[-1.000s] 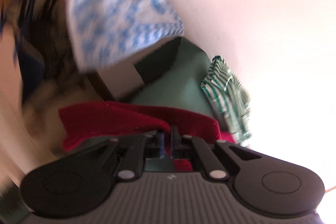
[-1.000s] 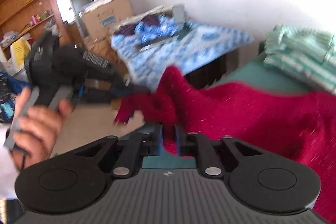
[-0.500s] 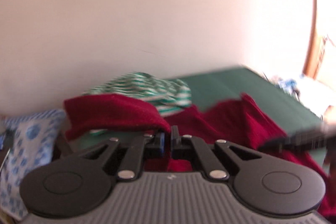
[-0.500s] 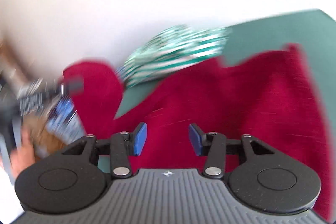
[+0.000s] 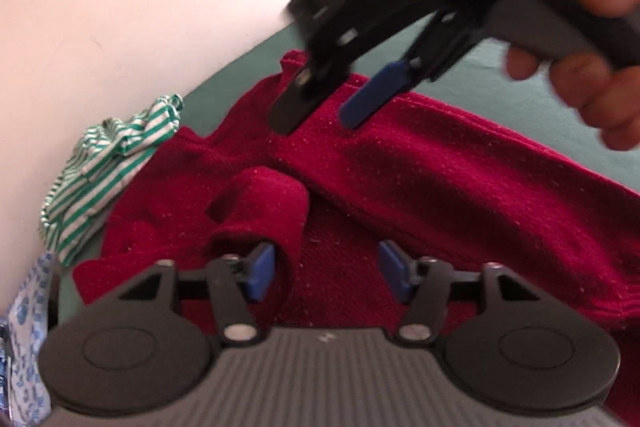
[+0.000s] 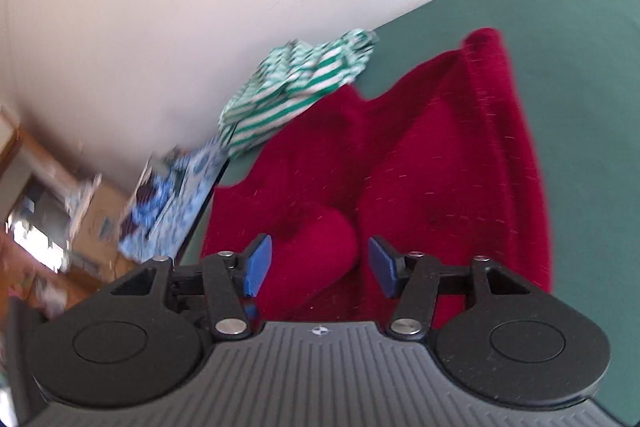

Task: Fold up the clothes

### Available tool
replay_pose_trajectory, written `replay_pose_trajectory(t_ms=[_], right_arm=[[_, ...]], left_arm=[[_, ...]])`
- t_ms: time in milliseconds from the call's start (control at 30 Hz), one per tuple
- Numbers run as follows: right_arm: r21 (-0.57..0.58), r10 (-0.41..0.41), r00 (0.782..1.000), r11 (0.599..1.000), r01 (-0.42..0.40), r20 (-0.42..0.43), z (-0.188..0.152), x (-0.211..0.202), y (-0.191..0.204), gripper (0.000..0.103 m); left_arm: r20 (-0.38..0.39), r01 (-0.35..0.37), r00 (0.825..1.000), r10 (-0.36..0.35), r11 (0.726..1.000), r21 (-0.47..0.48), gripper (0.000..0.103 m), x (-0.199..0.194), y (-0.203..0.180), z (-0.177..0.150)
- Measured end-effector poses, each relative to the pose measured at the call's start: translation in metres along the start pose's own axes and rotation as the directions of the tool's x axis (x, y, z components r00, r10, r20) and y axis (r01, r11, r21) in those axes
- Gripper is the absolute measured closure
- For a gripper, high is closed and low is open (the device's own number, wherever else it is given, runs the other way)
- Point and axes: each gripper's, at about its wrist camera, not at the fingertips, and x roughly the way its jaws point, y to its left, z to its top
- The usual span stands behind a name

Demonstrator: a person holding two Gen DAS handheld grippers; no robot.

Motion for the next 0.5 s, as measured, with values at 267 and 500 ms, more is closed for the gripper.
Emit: replay_pose_trajectory(t_ms=[267,500], right_arm=[[-0.439,-0.093,0.991,0.897,0.044,-0.091,-0.003,0.073,0.089,0.045],[-0.523,-0.327,0.941,0.819,0.237,-0.084,-0.018,0.121,0.074,0.080]], left_arm=[[-0.075,-0.090,0.994,0.079,0.986,-0.143,0.032,-0.013,0.001,-0.011],[-0.165,-0.192,0.974,0.153,0.947,-0.258,0.018,-0.040,0.019,-0.041]])
